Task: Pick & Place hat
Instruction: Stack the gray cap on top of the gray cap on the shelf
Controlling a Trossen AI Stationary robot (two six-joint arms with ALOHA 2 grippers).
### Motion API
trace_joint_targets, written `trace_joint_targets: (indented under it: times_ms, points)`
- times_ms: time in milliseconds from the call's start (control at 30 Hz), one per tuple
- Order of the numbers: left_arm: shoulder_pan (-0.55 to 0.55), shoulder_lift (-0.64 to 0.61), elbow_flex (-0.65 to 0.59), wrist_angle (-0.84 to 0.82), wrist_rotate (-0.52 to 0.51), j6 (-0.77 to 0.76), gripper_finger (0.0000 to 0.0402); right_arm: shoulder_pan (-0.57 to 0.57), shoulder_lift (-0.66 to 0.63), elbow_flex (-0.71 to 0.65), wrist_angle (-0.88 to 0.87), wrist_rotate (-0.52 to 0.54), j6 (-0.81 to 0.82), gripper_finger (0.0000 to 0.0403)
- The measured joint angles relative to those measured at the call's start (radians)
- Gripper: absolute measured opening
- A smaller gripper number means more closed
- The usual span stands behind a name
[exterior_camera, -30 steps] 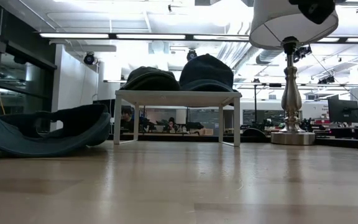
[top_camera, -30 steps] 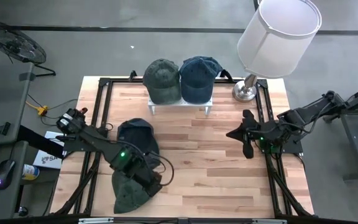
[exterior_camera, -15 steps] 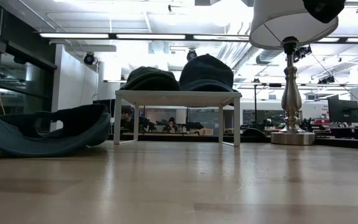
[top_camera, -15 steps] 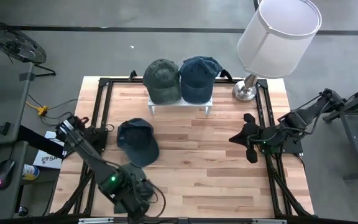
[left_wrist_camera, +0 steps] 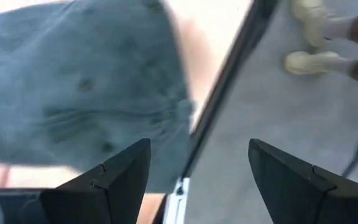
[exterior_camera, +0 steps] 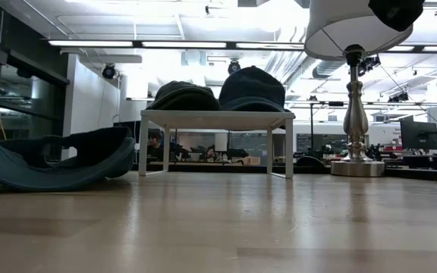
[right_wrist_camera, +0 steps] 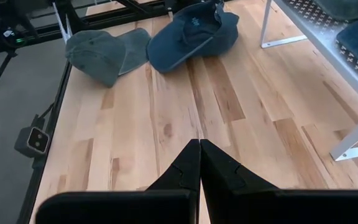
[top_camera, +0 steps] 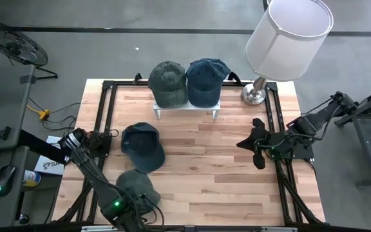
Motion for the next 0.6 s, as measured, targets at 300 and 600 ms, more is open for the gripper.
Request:
trace_joint_targets:
  times_ms: [300, 600]
  points:
    - [-0.025, -0.004, 0.001, -0.225, -0.062, 0.563, 0.0264, 0.000, 0.070, 0.000, -0.003, 0.008, 0.044, 0.0000]
    - [-0.013, -0.005, 0.001, -0.380, -0.252, 1.098, 0.0264, 0.000, 0.158, 0.000, 0.013, -0.099, 0.096, 0.0000]
